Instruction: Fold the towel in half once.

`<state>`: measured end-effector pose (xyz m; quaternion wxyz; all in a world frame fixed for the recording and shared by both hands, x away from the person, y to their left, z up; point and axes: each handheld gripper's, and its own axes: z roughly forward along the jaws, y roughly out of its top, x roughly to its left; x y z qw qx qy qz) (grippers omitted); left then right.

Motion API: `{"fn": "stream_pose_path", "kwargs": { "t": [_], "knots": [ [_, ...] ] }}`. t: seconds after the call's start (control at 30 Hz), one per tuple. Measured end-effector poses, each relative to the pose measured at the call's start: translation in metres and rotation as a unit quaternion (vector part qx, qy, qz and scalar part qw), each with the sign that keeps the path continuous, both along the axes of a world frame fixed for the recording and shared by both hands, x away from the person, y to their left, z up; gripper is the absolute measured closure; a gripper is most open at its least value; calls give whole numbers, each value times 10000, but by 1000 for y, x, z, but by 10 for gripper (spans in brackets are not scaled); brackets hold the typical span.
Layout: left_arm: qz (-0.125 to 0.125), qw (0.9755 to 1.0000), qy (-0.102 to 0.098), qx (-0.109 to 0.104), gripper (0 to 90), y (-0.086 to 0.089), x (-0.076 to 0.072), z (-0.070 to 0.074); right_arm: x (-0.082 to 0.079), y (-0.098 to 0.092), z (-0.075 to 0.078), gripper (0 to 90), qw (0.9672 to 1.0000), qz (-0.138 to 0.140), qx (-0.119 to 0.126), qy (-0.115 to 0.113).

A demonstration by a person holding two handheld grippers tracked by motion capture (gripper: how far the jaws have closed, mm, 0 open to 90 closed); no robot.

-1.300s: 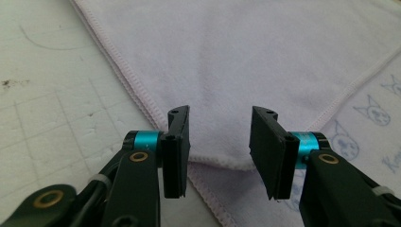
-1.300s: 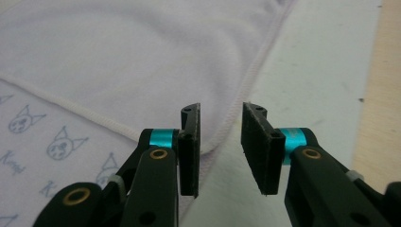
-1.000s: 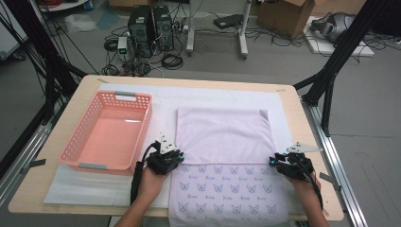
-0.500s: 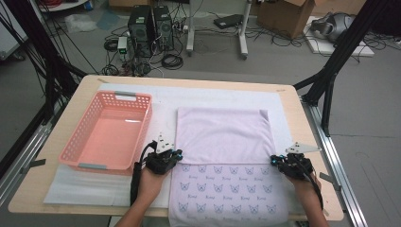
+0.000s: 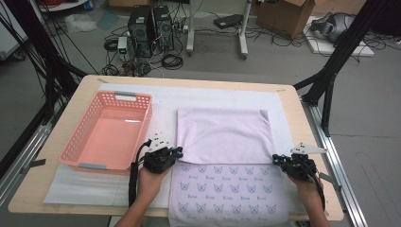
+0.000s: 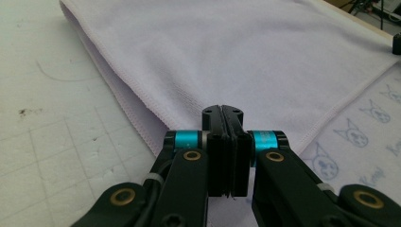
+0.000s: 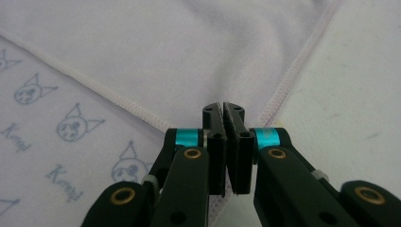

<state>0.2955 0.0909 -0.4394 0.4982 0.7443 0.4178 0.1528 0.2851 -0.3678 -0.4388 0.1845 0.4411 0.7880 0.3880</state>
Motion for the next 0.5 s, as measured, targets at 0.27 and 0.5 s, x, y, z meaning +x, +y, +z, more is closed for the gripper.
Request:
{"fn": "stream_pose_path", "kwargs": {
  "t": [0.27, 0.5],
  "knots": [
    [-6, 9997, 25, -234, 884, 4, -5, 1, -3, -1, 1, 882, 10000, -33, 17, 20],
    [-53, 9997, -12, -243, 885, 7, -30, 1, -26, -1, 5, 884, 10000, -69, 46, -8]
  ]
}}
